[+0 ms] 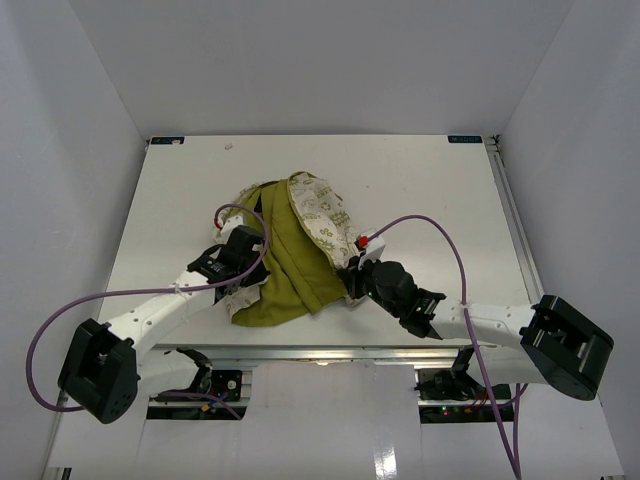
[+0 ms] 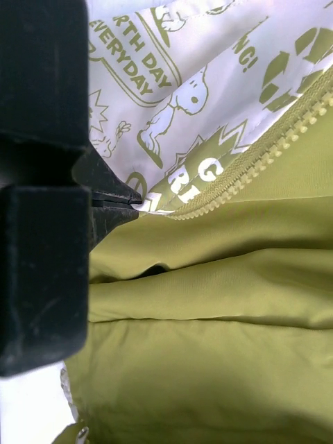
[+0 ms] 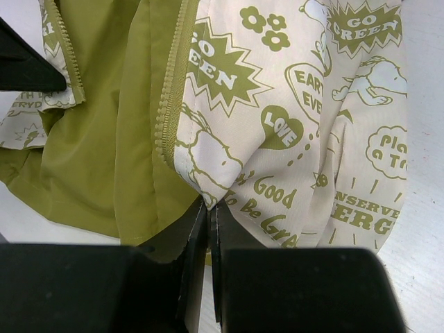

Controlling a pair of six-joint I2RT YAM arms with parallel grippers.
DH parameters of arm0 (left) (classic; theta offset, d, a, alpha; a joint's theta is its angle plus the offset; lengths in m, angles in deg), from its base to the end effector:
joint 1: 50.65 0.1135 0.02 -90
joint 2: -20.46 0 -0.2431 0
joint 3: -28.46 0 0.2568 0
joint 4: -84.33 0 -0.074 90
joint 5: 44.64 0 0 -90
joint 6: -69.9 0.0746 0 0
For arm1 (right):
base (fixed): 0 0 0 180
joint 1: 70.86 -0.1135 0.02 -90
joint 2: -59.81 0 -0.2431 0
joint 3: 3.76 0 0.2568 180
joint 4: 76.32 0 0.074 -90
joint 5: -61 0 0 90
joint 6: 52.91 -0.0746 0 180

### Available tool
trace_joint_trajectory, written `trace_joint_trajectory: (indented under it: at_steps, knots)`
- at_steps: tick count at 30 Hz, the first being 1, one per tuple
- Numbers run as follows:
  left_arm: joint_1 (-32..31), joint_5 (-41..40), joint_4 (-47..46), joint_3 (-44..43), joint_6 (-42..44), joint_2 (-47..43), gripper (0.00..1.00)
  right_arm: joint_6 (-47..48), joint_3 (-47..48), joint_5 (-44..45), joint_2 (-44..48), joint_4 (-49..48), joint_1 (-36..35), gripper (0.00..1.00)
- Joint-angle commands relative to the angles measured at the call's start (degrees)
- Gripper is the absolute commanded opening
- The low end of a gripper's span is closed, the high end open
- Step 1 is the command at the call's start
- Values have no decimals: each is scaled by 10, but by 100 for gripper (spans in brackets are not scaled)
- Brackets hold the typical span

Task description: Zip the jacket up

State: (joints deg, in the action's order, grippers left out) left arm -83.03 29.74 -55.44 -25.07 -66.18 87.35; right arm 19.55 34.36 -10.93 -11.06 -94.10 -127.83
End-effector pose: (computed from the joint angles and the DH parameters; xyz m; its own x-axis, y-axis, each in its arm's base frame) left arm 0.2312 -0.1228 0.1604 -0.7457 -0.3485 -0.5678 -0.2254 0.9340 -0.2772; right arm 0.1809 0.2358 0.1668 -0.3252 0.0254 -0.9453 -0.5618 0.7989 0.2147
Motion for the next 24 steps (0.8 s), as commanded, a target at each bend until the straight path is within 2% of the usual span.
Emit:
trace_joint_trajectory:
  at_steps: [1, 5, 7, 9, 17, 24]
  knots:
    - [2, -2, -8, -3, -1, -18, 0, 7, 17, 10, 2, -12, 1, 9]
    - [2, 4, -18, 2, 13, -31, 0, 7, 18, 4, 2, -13, 2, 9]
    - [2, 45, -59, 7, 80, -47, 0, 16, 22, -19, -3, -19, 1, 9]
    - [2, 122, -98, 22, 122, -66, 0, 26, 28, -44, -7, -20, 2, 8]
    - [2, 210, -239, 88, 186, -158, 0, 52, 38, -144, 1, -37, 2, 8]
    - [2, 353, -482, 215, 225, -250, 0, 47, 57, -258, 14, -37, 8, 8]
